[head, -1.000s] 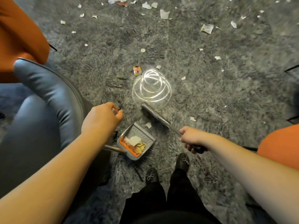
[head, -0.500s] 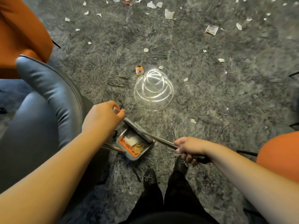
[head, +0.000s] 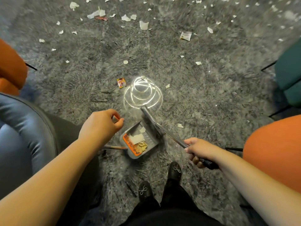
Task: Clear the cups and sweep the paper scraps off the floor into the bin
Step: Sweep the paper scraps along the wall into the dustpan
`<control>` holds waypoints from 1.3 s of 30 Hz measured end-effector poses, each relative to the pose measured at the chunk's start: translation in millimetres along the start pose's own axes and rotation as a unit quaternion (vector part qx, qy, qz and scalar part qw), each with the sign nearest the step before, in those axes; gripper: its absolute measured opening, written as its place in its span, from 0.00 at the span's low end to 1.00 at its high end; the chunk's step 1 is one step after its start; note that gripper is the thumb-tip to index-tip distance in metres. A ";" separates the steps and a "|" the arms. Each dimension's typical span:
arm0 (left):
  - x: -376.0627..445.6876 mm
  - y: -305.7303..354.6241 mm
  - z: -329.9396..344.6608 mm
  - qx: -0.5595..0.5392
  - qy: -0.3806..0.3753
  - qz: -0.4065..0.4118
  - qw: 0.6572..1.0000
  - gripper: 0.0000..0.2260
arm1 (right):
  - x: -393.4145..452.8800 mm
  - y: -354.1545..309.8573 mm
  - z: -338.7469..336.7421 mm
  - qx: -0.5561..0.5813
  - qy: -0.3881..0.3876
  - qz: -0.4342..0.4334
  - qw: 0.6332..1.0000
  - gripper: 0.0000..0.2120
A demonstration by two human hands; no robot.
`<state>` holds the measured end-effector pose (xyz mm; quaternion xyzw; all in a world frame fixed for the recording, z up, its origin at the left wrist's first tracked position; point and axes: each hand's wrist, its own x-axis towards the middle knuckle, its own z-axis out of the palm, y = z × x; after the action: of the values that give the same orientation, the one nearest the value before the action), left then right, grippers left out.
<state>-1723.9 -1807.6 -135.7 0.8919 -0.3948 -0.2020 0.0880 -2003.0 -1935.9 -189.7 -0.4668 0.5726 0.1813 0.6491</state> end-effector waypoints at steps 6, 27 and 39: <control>28.8 59.5 13.8 0.000 -0.020 0.052 0.998 0.06 | 8.1 6.6 -55.6 0.058 0.055 0.002 0.997 0.10; 117.2 190.8 56.0 0.087 -0.047 0.117 0.988 0.11 | 65.8 13.6 -146.8 0.007 0.025 0.076 0.997 0.14; 116.6 185.6 46.9 0.081 -0.039 0.086 0.992 0.09 | 42.8 -7.8 -154.1 0.128 -0.075 0.080 0.986 0.16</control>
<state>-1797.4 -2018.6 -153.2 0.8505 -0.4878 -0.1959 0.0171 -2073.6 -2077.9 -211.5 -0.3179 0.5759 0.1925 0.7282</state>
